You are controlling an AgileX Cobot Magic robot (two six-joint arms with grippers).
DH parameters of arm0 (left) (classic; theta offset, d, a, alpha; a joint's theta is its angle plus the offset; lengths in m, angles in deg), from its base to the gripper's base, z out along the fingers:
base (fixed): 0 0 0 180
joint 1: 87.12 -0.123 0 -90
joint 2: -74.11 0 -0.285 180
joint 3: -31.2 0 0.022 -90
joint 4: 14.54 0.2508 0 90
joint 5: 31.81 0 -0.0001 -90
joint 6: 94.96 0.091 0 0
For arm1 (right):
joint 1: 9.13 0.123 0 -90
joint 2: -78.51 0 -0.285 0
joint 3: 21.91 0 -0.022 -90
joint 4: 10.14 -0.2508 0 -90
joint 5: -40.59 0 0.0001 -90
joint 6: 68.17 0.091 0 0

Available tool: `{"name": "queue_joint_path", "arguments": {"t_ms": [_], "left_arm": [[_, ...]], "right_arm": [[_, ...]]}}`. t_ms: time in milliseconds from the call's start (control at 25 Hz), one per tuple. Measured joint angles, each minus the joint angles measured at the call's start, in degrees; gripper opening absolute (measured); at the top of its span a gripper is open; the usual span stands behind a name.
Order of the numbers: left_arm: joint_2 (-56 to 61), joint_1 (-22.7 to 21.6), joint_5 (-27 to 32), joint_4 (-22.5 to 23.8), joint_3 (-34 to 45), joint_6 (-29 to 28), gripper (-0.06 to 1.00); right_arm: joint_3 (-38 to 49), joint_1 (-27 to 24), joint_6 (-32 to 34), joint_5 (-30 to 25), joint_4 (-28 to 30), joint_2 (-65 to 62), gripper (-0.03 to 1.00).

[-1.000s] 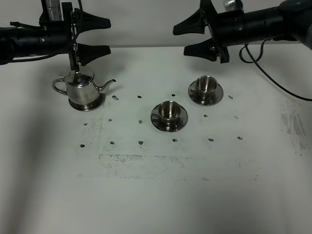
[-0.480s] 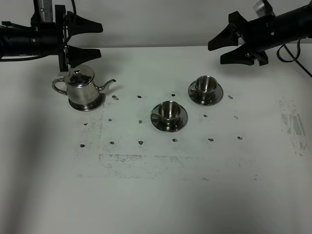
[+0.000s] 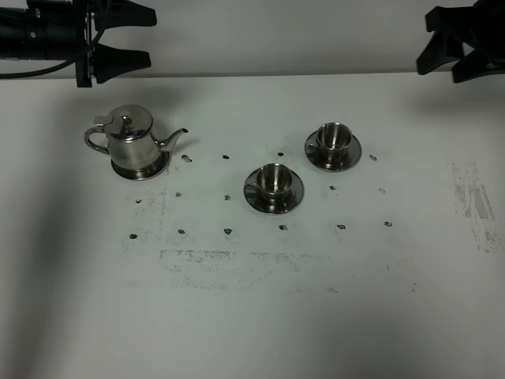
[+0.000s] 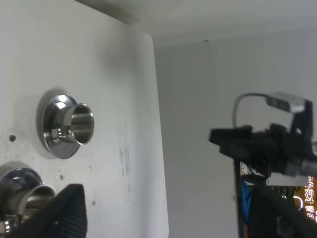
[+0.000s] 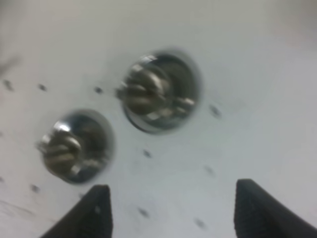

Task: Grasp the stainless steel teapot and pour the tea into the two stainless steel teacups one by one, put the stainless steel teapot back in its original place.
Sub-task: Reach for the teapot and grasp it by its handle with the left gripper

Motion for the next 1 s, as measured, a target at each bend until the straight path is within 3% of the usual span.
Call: {"name": "queue_joint_path", "arguments": {"t_ms": [320, 520, 760, 1000], "left_arm": [[3.3, 0.0, 0.0, 0.8, 0.0, -0.3, 0.66], [5.4, 0.0, 0.0, 1.8, 0.0, -0.4, 0.66], [6.0, 0.0, 0.0, 2.1, 0.0, -0.4, 0.66], [6.0, 0.0, 0.0, 2.2, 0.0, -0.4, 0.66]], "right_arm": [[18.8, 0.0, 3.9, -0.1, 13.8, -25.1, 0.5], [34.0, 0.0, 6.3, 0.0, 16.7, -44.0, 0.5], [51.9, 0.0, 8.0, 5.0, 17.8, -66.5, 0.5], [60.9, 0.0, 8.4, 5.5, 17.8, -84.4, 0.5]]}}
